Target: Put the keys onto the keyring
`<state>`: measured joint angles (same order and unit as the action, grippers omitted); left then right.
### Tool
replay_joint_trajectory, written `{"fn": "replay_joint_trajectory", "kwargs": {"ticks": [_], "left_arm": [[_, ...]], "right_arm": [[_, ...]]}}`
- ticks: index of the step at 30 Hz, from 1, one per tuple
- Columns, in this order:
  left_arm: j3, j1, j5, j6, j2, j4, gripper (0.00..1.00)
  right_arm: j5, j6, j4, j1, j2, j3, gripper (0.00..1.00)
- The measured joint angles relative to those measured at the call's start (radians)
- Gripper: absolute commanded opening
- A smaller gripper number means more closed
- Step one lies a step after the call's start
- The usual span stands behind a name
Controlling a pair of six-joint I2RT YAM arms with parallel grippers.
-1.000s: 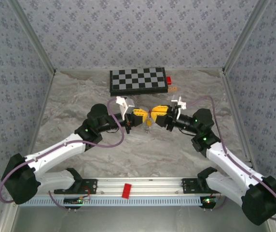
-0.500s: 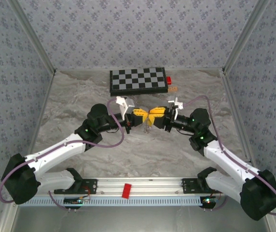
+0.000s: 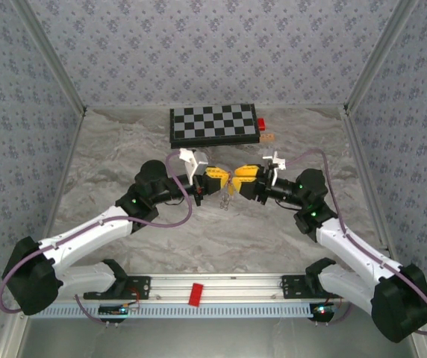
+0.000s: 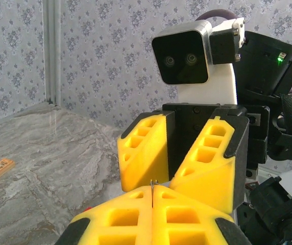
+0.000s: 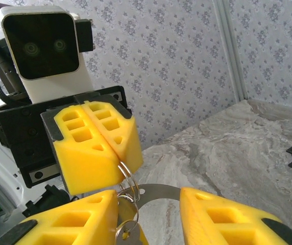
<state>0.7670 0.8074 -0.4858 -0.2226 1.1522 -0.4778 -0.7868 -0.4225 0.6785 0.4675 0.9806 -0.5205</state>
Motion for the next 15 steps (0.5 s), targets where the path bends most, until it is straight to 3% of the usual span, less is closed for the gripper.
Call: {"fn": "replay_joint_trajectory", "kwargs": {"ticks": [9,15], "left_arm": [[0.000,0.001,-0.009,0.000,0.002,-0.016,0.00],[0.000,-0.001,-0.013,0.000,0.005,-0.022,0.00]], "right_arm": [[-0.027,0.001,0.000,0.020,0.038,-0.024,0.32],[-0.050,0.005,0.002,0.032,0.043,-0.035,0.04]]}}
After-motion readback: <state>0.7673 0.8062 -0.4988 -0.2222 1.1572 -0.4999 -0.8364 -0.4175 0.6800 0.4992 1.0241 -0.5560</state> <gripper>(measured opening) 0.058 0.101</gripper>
